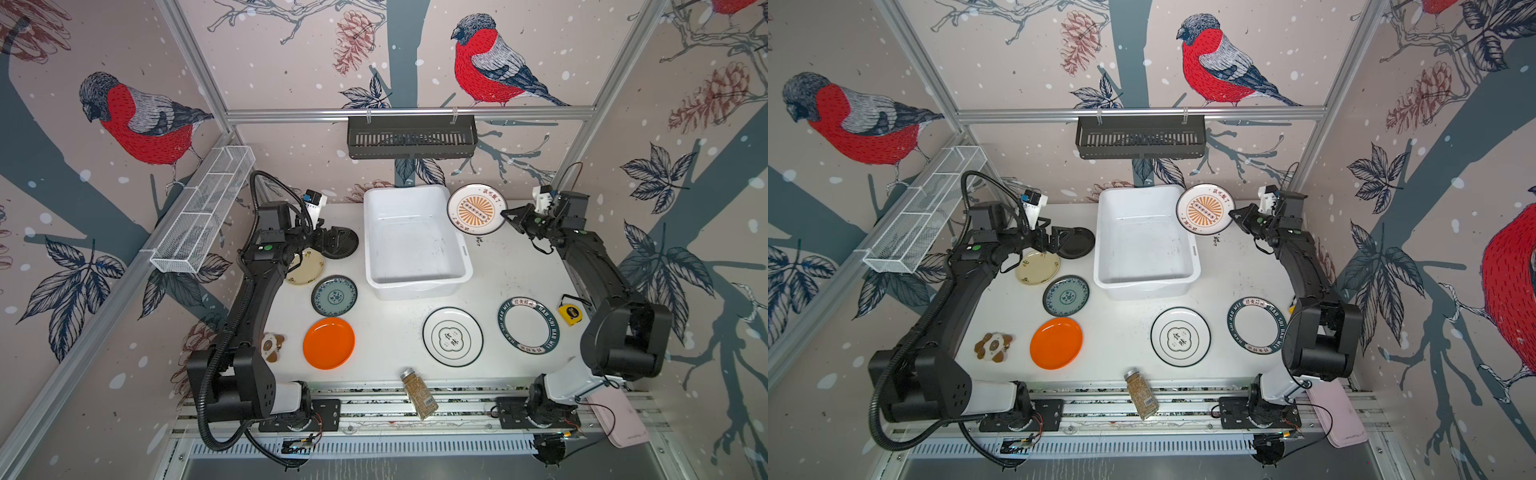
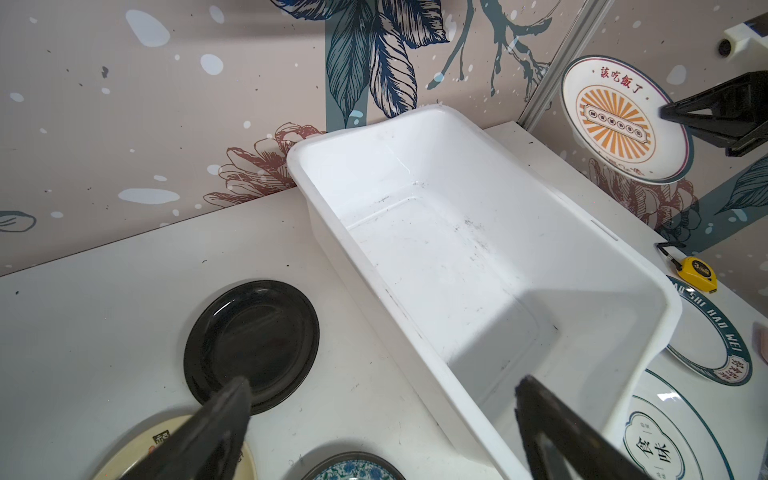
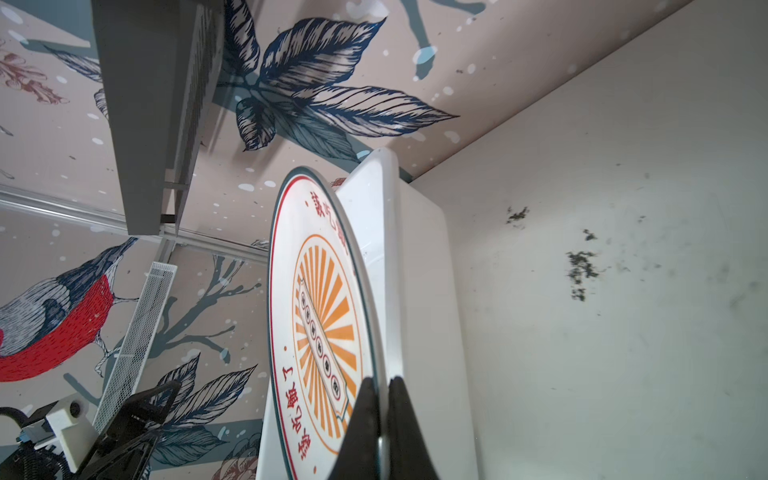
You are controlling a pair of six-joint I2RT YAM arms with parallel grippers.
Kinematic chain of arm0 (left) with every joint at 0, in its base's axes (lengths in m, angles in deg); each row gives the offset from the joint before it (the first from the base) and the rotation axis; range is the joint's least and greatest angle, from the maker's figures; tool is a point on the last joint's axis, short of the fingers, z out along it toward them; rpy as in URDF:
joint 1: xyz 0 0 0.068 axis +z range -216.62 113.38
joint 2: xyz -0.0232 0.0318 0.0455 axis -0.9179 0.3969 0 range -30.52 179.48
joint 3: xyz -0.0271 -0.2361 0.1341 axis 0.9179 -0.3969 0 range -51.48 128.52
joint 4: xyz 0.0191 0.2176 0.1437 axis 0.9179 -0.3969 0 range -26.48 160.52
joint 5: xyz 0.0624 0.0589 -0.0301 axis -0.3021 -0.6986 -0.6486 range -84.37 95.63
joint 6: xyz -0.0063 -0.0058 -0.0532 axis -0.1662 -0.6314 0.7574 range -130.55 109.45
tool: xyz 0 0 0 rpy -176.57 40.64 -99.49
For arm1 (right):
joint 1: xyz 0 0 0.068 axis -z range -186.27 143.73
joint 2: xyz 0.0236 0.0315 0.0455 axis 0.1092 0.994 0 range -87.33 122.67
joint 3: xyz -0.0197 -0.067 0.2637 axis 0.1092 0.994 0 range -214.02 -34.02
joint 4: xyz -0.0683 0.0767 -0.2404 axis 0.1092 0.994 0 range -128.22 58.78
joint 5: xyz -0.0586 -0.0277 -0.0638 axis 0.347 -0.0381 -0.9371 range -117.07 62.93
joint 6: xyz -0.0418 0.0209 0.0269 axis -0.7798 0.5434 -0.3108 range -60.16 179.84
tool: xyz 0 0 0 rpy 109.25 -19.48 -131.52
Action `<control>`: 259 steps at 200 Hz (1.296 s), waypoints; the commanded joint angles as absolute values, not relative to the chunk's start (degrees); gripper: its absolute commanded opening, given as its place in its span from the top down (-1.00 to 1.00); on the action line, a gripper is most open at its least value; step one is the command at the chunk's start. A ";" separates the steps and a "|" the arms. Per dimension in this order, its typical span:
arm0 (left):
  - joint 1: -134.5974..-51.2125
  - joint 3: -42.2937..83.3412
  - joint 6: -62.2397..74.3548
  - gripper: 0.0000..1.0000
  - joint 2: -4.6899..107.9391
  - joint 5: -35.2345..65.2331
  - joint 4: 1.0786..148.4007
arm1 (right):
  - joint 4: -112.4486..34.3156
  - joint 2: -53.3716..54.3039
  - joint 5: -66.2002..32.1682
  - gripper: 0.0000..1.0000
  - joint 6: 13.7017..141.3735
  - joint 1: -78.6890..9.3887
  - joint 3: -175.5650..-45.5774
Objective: Place the plates into the plastic bin on the countertop
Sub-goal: 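Carry the sunburst plate with right gripper over into the white bin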
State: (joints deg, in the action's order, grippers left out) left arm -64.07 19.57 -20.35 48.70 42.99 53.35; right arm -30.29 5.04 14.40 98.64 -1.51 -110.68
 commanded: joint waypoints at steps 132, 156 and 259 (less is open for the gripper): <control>-64.04 21.49 -17.43 -0.96 47.92 44.95 54.79 | -22.28 30.09 -11.67 0.98 101.52 -28.86 -137.24; -64.13 20.95 -16.71 -0.96 47.71 45.66 55.60 | -22.38 33.37 -13.97 0.98 102.33 -30.63 -139.52; -64.26 21.16 -16.70 -0.96 48.06 46.94 54.81 | -20.24 43.36 -20.33 0.97 102.73 -33.11 -147.52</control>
